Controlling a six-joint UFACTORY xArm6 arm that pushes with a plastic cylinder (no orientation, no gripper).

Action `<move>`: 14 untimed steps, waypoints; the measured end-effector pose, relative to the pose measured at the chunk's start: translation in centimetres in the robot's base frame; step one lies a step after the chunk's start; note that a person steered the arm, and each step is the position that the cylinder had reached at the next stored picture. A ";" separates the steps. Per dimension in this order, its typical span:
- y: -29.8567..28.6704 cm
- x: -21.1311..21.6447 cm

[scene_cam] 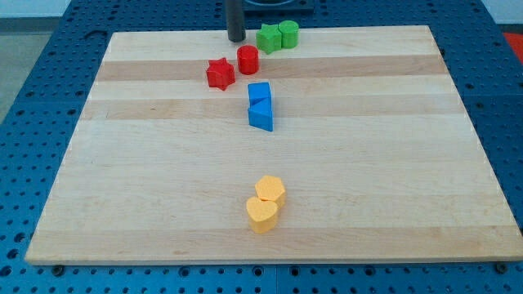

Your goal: Push the red star along with the red circle a bit up

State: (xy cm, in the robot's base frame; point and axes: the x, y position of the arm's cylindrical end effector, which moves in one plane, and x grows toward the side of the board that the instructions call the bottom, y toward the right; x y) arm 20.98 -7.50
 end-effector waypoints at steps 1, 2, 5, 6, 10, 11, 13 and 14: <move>-3.4 1.5; -6.0 4.0; -8.1 5.3; -11.0 6.0; -11.4 12.0; -8.0 12.0; -0.7 12.0; 0.5 12.0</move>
State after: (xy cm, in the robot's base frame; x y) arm 32.95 -7.02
